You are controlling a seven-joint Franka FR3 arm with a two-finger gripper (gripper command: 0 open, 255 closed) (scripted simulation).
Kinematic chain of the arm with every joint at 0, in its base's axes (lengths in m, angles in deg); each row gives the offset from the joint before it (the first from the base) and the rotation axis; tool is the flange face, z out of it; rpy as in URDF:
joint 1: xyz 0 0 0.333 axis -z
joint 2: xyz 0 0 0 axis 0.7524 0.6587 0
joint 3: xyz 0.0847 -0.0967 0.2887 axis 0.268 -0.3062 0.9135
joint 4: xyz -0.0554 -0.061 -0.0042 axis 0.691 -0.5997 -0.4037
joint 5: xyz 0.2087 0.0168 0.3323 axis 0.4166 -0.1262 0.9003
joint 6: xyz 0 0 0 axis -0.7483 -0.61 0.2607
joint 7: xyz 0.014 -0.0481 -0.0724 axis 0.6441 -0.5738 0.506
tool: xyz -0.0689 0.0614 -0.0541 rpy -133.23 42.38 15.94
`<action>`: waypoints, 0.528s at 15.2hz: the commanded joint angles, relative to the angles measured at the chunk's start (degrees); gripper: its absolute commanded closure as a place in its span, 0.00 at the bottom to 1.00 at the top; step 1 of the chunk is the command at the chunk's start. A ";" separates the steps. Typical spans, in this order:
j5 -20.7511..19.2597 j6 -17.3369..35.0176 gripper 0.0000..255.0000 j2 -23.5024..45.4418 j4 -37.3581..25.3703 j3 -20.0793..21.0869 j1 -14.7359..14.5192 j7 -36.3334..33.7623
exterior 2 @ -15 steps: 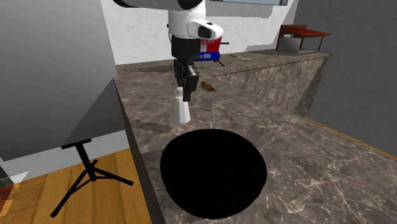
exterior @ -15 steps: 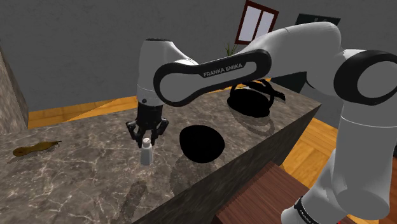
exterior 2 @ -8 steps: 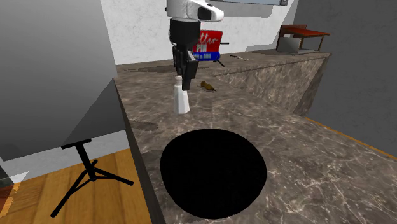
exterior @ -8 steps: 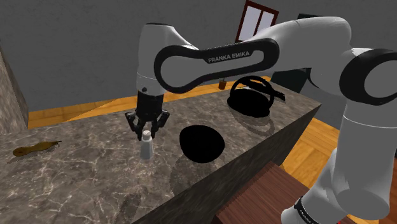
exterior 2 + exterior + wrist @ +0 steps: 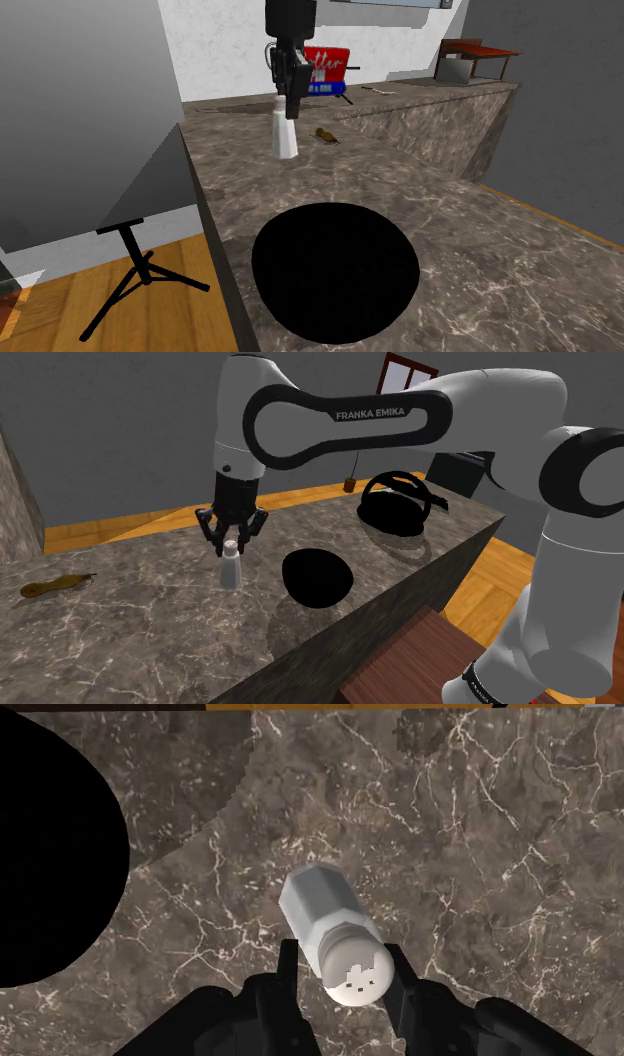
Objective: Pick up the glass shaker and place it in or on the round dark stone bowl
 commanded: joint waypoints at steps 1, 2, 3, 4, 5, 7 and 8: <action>-0.04 -1.64 1.00 0.10 -1.73 0.05 -0.16 -0.13; -0.03 -2.40 1.00 0.07 -2.47 0.08 -0.21 -0.17; -0.03 -3.16 1.00 0.06 -3.23 0.10 -0.26 -0.21; -0.04 -3.93 1.00 0.07 -4.01 0.12 -0.31 -0.25; -0.05 -4.71 1.00 0.09 -4.81 0.15 -0.37 -0.30; -0.09 -6.29 1.00 0.18 -6.49 0.19 -0.51 -0.41; -0.11 -6.74 1.00 0.20 -6.97 0.20 -0.56 -0.44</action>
